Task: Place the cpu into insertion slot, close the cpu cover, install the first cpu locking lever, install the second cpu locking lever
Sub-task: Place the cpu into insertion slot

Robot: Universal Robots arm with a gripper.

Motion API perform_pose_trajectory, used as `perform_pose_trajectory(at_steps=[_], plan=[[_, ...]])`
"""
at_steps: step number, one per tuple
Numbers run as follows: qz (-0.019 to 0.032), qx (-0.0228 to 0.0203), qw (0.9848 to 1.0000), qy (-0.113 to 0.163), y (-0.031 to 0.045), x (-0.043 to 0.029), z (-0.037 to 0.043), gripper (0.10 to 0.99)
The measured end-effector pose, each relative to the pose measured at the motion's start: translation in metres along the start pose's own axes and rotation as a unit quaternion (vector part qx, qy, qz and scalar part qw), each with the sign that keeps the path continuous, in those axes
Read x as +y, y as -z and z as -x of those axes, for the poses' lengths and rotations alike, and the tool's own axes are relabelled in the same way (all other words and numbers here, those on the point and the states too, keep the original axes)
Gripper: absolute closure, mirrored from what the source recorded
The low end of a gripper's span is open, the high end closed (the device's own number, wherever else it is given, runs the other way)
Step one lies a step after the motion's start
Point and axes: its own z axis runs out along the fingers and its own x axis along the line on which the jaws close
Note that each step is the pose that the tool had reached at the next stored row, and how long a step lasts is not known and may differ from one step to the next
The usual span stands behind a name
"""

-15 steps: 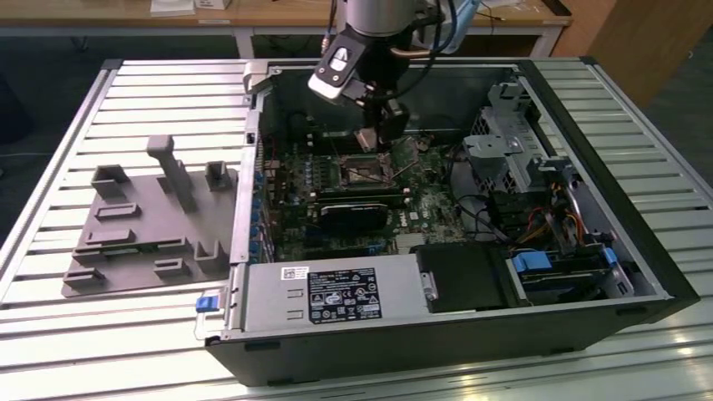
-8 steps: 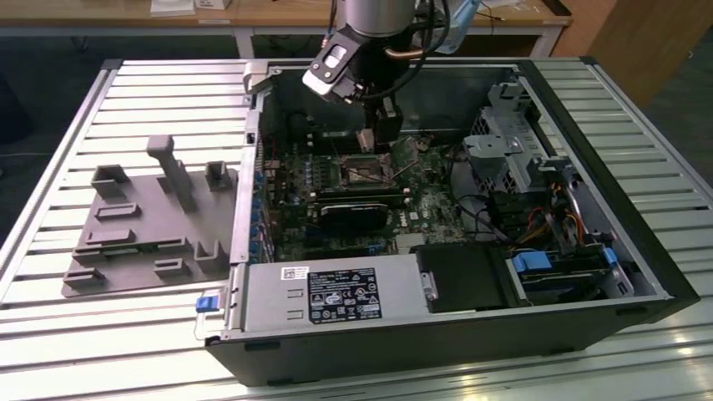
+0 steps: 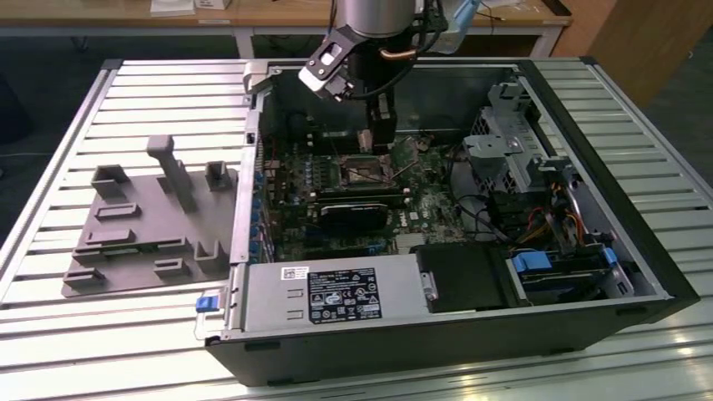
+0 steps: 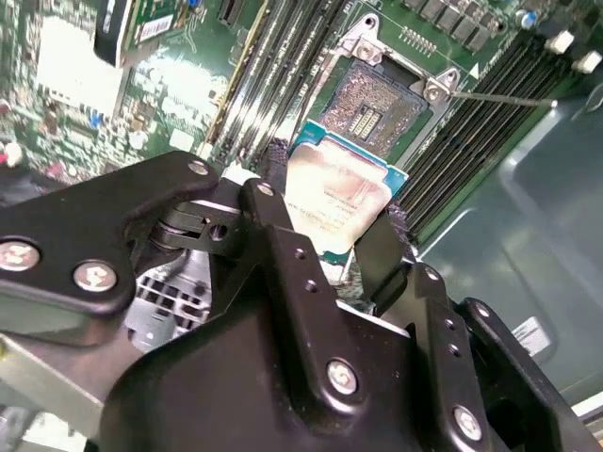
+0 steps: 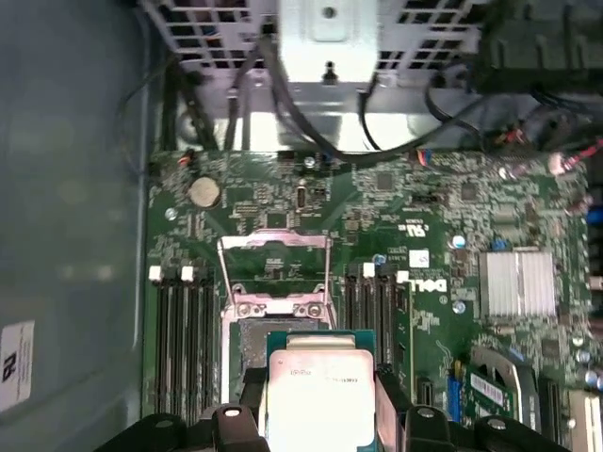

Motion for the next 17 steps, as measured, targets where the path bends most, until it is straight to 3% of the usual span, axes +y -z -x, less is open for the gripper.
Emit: perform_pose_trajectory(at_steps=[6,17], plan=[[0.0003,-0.0040,0.9989,-0.047,-0.0025,-0.0008,0.0000,0.549],[0.0002,-0.0027,0.9995,-0.031,-0.0154,-0.0026,-0.0047,0.549]])
